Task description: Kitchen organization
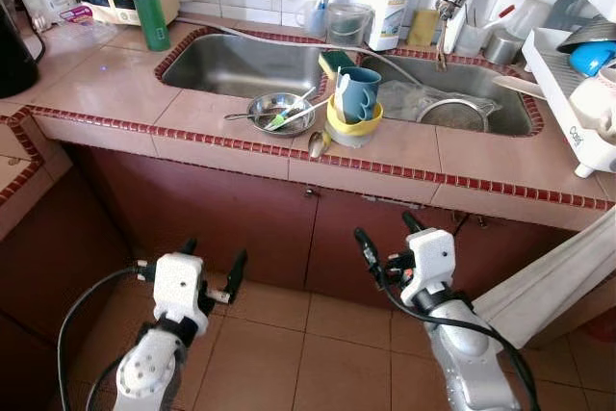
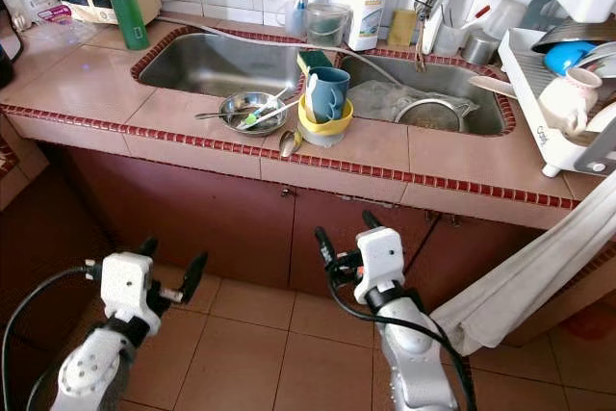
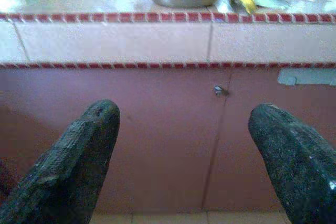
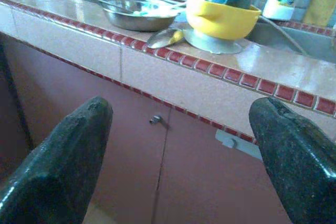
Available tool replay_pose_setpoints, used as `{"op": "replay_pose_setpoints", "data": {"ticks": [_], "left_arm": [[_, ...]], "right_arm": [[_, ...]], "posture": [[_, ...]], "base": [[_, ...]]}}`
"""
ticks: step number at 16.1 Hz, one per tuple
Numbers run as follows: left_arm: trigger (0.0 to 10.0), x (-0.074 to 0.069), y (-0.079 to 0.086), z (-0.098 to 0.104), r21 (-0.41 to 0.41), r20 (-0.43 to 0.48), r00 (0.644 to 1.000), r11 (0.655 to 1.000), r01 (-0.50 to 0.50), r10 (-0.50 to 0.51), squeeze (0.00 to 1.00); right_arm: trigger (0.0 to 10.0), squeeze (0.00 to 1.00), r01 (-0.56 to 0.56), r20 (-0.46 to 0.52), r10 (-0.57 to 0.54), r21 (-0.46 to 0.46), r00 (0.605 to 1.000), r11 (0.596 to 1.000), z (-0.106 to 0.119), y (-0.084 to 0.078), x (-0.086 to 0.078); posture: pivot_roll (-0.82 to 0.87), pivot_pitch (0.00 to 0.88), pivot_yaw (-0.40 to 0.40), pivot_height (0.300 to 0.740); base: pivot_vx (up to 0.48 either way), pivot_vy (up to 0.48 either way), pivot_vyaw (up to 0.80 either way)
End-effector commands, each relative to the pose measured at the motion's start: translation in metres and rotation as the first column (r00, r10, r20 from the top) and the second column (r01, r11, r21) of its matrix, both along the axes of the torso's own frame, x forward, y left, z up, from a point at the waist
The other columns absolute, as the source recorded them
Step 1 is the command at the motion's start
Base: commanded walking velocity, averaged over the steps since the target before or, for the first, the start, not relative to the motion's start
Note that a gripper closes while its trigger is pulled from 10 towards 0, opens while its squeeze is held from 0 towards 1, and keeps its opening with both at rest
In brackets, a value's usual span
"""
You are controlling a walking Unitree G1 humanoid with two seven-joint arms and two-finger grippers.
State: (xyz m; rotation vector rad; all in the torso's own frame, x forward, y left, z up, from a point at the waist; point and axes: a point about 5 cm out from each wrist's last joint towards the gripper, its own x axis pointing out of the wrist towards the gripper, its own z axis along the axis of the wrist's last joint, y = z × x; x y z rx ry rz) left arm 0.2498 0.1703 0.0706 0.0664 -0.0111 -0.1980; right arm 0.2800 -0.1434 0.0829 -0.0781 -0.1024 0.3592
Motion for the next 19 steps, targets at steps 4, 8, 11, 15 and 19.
{"op": "replay_pose_setpoints", "data": {"ticks": [4,8,11,15,19], "left_arm": [[10.0,0.013,0.013,0.016,0.008,0.03,0.998,0.998,-0.058,0.058,0.0],[10.0,0.031,0.012,0.022,0.018,0.041,0.997,0.998,-0.067,0.066,0.0],[10.0,0.036,0.004,0.023,-0.042,0.017,0.997,0.996,-0.073,0.073,0.0],[10.0,0.042,-0.003,0.023,-0.034,0.022,0.998,0.998,-0.052,0.053,0.0],[10.0,0.048,-0.006,0.024,-0.019,0.029,0.999,0.999,-0.035,0.036,0.0]], "right_arm": [[10.0,0.0,0.086,0.039,-0.085,-0.031,0.996,0.996,0.016,-0.013,0.012],[10.0,0.0,0.085,0.064,-0.083,-0.018,0.994,0.996,0.023,-0.006,0.023],[10.0,0.0,0.108,0.064,-0.108,0.003,0.992,0.994,0.027,-0.008,0.027],[10.0,0.0,0.12,0.056,-0.12,0.009,0.991,0.993,0.025,-0.007,0.028],[10.0,0.0,0.134,0.066,-0.133,-0.012,0.989,0.991,0.023,-0.004,0.025]], "posture": [[-0.09,0.01,-0.018,0.74],[-0.09,0.0,-0.002,0.74],[-0.1,0.0,0.008,0.74],[-0.11,0.0,0.018,0.74],[-0.13,0.0,0.02,0.74]], "base": [[0.0,0.0,0.0],[0.0,0.0,0.0],[0.0,0.0,0.0],[0.0,0.0,0.0],[0.0,0.0,0.0]]}}
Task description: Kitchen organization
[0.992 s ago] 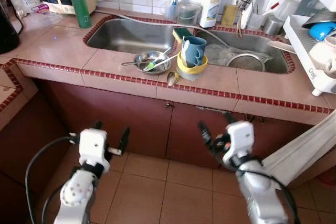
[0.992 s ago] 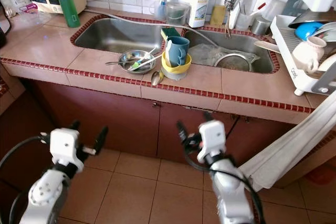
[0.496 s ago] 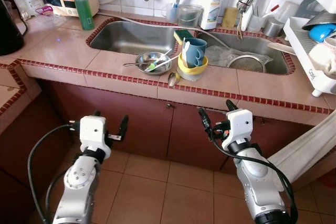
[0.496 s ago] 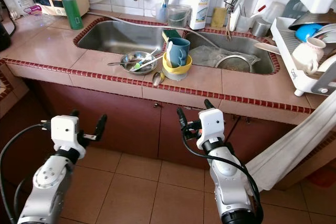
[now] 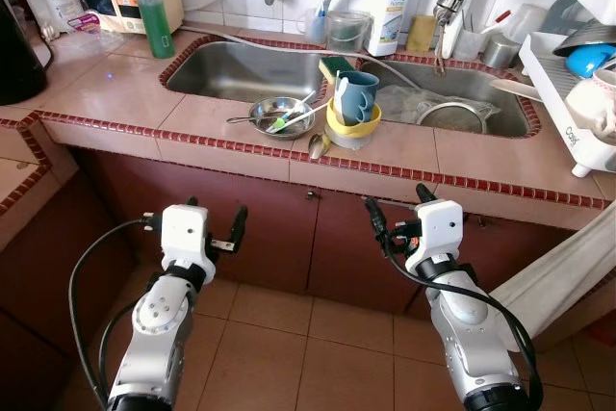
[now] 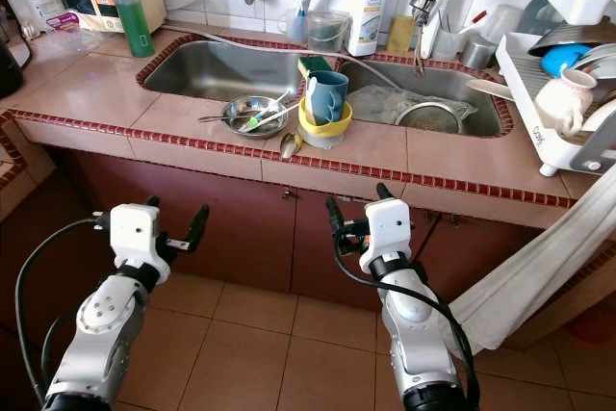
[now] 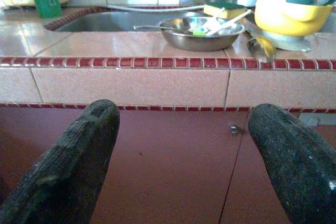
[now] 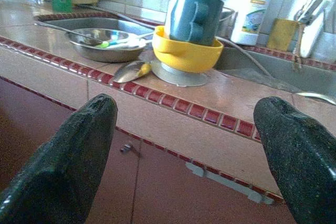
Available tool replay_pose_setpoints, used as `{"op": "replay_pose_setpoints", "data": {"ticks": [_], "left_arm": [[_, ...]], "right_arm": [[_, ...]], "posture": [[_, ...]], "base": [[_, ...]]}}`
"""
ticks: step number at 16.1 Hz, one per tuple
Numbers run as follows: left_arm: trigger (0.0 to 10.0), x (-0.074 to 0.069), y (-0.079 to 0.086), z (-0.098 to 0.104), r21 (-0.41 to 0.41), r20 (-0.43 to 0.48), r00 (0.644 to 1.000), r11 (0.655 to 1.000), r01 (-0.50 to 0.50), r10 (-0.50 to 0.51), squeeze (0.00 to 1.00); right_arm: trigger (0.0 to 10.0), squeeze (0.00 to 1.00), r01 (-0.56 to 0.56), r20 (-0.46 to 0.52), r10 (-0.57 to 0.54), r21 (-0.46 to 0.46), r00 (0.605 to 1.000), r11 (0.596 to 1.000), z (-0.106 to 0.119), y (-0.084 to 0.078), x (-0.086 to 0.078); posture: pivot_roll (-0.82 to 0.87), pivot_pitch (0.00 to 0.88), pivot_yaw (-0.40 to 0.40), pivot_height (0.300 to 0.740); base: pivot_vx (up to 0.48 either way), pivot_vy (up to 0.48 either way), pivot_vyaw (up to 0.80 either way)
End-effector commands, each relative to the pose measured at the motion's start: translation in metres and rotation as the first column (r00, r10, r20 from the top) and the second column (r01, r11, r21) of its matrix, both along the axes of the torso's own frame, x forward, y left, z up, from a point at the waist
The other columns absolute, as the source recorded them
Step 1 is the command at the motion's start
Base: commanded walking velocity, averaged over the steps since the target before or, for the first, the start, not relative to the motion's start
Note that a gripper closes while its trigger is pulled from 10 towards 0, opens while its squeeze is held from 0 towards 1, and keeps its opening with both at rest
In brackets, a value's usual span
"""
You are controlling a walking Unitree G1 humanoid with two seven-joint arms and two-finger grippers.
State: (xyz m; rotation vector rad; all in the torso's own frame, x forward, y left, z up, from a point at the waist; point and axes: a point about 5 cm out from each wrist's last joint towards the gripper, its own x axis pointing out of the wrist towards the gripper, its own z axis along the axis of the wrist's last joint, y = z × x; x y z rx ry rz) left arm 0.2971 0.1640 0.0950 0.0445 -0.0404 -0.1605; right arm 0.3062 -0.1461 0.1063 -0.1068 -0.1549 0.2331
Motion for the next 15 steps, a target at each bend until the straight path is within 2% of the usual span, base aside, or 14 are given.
{"op": "replay_pose_setpoints", "data": {"ticks": [1,7,9,15], "left_arm": [[10.0,0.0036,-0.0001,0.0016,0.006,0.008,1.0,1.0,0.0,0.0,0.0],[10.0,0.0073,-0.0057,0.0045,-0.004,0.025,0.999,1.0,0.028,-0.028,0.0],[10.0,0.0043,-0.0069,0.0032,0.029,0.032,0.998,0.998,0.055,-0.056,0.0],[10.0,0.0039,-0.0027,0.0032,0.032,0.033,0.998,0.998,0.05,-0.051,0.0]], "right_arm": [[10.0,0.0,0.005,-0.003,-0.005,-0.001,1.0,1.0,-0.0004,-0.0012,0.0001],[10.0,0.0,0.016,0.007,-0.016,-0.008,1.0,1.0,0.0024,-0.0046,0.0019],[10.0,0.0,0.01,0.007,-0.01,-0.014,1.0,1.0,0.0005,-0.0035,-0.0011],[10.0,0.0,0.007,0.005,-0.007,-0.022,1.0,1.0,-0.0001,-0.005,-0.003]], "posture": [[-0.13,0.0,0.018,0.74],[-0.14,0.0,0.018,0.74],[-0.14,0.0,0.018,0.74],[-0.14,0.0,0.015,0.74]], "base": [[0.0,0.0,0.0],[0.0,0.0,0.0],[0.0,0.0,0.0],[0.0,0.0,0.0]]}}
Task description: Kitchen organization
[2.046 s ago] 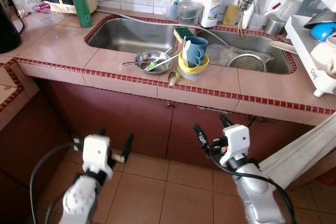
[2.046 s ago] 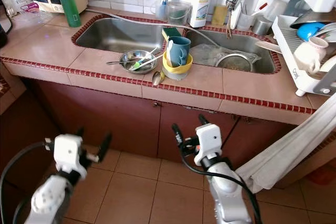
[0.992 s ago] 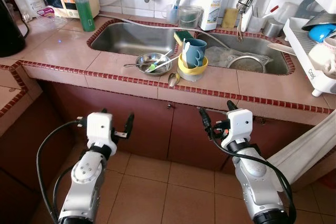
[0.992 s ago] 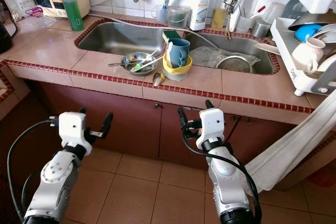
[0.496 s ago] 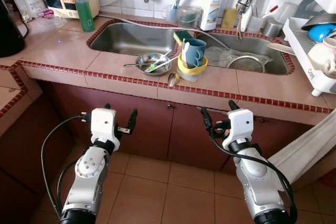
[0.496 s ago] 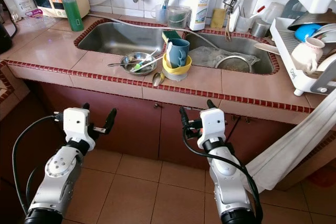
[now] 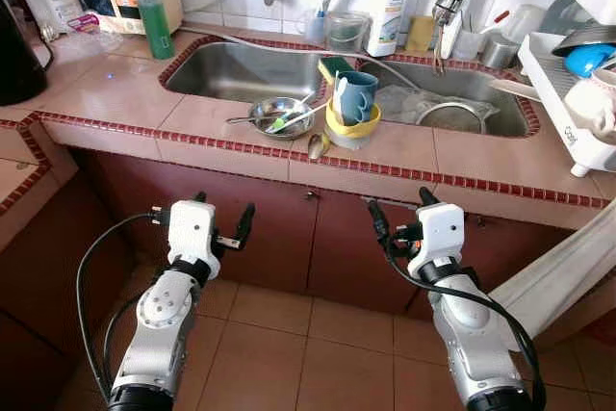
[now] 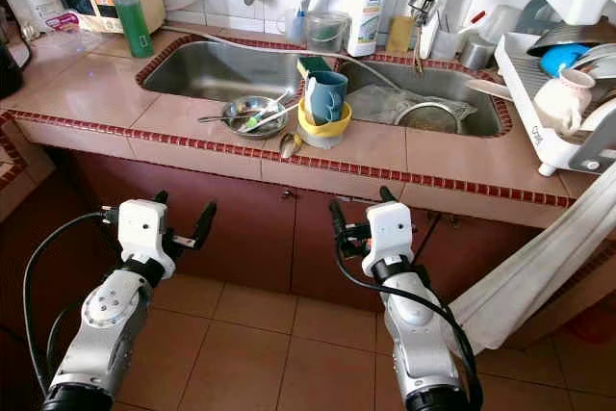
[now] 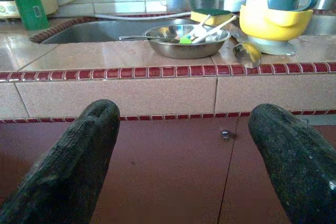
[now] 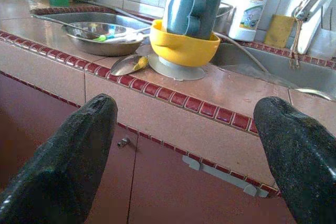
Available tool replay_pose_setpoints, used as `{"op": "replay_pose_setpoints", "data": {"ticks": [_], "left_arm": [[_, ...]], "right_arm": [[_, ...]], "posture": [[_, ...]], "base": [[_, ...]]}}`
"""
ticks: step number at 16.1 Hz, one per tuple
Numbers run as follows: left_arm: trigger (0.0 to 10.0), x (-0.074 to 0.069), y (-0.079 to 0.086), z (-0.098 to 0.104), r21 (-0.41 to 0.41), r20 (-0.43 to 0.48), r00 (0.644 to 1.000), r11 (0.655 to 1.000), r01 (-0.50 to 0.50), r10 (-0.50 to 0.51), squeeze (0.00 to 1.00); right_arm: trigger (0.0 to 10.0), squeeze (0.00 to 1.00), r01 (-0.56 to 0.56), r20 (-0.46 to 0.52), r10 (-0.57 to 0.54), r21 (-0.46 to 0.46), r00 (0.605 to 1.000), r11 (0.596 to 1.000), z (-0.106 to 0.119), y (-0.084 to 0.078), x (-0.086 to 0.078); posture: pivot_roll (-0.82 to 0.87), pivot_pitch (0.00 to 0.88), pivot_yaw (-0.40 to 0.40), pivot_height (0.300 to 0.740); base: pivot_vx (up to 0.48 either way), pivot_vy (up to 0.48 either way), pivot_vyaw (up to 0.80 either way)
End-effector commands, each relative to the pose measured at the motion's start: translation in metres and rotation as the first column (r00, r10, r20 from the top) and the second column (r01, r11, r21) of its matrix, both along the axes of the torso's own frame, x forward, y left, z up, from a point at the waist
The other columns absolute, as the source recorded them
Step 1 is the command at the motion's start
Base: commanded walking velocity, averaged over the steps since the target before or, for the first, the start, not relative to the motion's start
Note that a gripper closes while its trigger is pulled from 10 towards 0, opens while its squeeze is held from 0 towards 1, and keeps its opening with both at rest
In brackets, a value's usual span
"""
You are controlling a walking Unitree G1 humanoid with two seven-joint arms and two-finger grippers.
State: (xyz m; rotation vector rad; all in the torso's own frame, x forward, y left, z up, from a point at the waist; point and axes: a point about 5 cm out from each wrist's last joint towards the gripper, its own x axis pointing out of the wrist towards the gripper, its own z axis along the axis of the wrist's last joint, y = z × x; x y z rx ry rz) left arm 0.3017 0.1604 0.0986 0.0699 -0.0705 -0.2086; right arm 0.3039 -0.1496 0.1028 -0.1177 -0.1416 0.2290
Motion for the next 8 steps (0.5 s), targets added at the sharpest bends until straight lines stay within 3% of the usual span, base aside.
{"op": "replay_pose_setpoints", "data": {"ticks": [1,8], "left_arm": [[10.0,-0.002,0.0006,-0.0012,0.013,0.003,1.0,1.0,0.005,-0.005,0.0],[10.0,-0.0064,-0.0036,-0.0003,0.037,0.02,0.999,0.999,0.036,-0.037,0.0]], "right_arm": [[10.0,0.0,0.008,0.016,-0.008,-0.012,1.0,1.0,0.0034,-0.0034,-0.0007],[10.0,0.0,0.026,0.013,-0.026,-0.019,1.0,0.999,0.0037,-0.0083,0.0006]], "posture": [[-0.14,0.0,0.015,0.74],[-0.14,0.0,0.01,0.74]], "base": [[0.0,0.0,0.0],[0.0,0.0,0.0]]}}
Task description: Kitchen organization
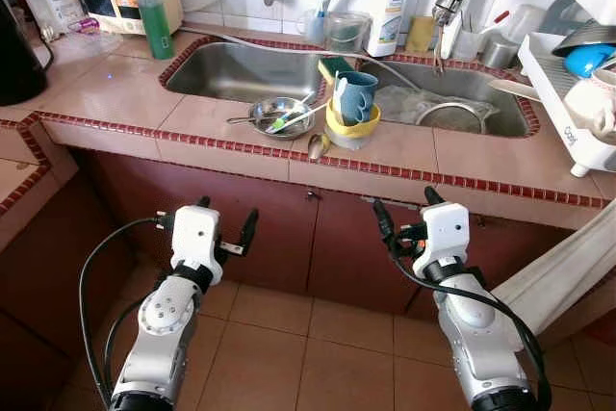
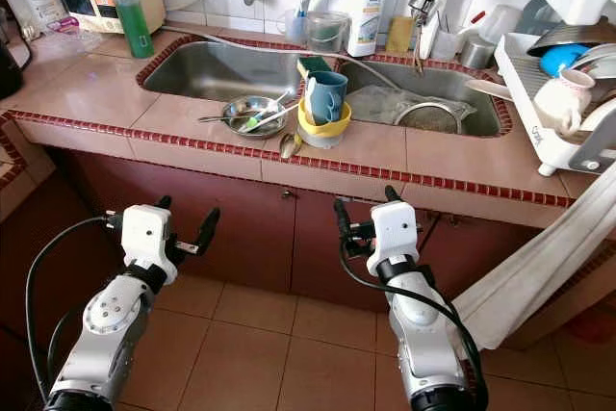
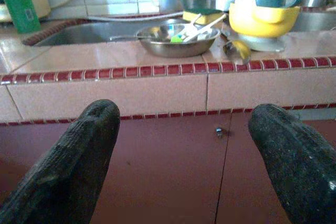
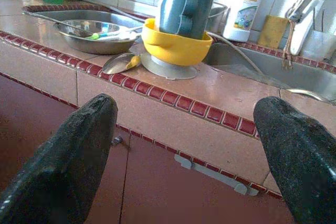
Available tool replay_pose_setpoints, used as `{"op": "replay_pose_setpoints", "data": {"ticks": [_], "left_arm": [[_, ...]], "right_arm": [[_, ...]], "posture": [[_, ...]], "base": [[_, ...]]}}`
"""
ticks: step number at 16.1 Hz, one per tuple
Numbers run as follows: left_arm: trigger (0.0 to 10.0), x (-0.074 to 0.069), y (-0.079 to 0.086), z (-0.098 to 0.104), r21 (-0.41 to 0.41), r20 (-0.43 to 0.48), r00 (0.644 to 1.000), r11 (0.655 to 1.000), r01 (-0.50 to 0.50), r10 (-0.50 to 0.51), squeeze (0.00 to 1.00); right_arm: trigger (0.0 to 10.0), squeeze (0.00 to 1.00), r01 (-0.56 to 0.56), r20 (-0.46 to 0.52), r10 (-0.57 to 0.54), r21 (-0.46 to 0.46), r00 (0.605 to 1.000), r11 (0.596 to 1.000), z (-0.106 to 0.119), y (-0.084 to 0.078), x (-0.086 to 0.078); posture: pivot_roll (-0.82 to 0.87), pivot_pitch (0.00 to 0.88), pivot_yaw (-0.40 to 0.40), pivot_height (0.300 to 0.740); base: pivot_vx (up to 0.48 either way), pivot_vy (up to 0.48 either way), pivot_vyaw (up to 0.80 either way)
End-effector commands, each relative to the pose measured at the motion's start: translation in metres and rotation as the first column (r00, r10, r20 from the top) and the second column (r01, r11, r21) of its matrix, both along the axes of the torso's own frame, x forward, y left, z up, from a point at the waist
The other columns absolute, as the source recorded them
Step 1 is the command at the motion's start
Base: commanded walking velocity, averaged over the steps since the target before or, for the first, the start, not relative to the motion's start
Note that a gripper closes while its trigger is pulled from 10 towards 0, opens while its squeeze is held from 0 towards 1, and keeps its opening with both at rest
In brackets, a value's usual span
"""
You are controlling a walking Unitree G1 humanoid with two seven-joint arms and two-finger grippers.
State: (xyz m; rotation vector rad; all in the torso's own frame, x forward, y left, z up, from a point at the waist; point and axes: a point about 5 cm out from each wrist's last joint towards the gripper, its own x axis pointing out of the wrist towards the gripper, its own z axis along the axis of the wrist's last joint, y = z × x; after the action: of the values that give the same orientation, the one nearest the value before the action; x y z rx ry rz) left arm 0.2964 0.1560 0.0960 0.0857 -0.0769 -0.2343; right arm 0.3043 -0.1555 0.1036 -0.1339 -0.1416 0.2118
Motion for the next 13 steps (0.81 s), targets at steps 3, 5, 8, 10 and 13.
{"op": "replay_pose_setpoints", "data": {"ticks": [3,5,8,10,13], "left_arm": [[10.0,-0.002,0.0,0.003,0.021,0.016,1.0,1.0,0.016,-0.017,0.0],[10.0,-0.002,0.0,0.002,0.025,0.016,1.0,0.999,0.02,-0.02,0.0],[10.0,-0.001,-0.001,0.004,0.017,0.026,0.999,0.999,0.03,-0.031,0.0],[10.0,-0.01,0.001,0.004,-0.013,0.037,0.998,0.999,0.047,-0.046,0.0],[10.0,-0.03,0.01,-0.006,-0.061,0.001,0.999,0.997,0.046,-0.046,0.0]], "right_arm": [[10.0,0.0,0.007,0.01,-0.007,-0.004,1.0,1.0,0.003,-0.002,0.0],[10.0,0.0,0.006,0.009,-0.006,-0.006,1.0,1.0,0.003,-0.002,0.0],[10.0,0.0,0.014,0.01,-0.014,-0.005,1.0,1.0,0.002,-0.004,0.0],[10.0,0.0,0.026,0.016,-0.026,0.015,1.0,1.0,0.001,-0.006,-0.008],[10.0,0.0,0.015,0.018,-0.016,0.048,1.0,0.999,-0.005,-0.007,-0.026]], "posture": [[-0.13,0.0,0.009,0.74],[-0.13,0.0,0.01,0.74],[-0.13,0.0,0.01,0.74],[-0.14,0.0,0.007,0.74],[-0.15,0.0,0.012,0.74]], "base": [[0.0,0.0,0.0],[0.0,0.0,0.0],[0.0,0.0,0.0],[0.0,0.0,0.0],[0.0,0.0,0.0]]}}
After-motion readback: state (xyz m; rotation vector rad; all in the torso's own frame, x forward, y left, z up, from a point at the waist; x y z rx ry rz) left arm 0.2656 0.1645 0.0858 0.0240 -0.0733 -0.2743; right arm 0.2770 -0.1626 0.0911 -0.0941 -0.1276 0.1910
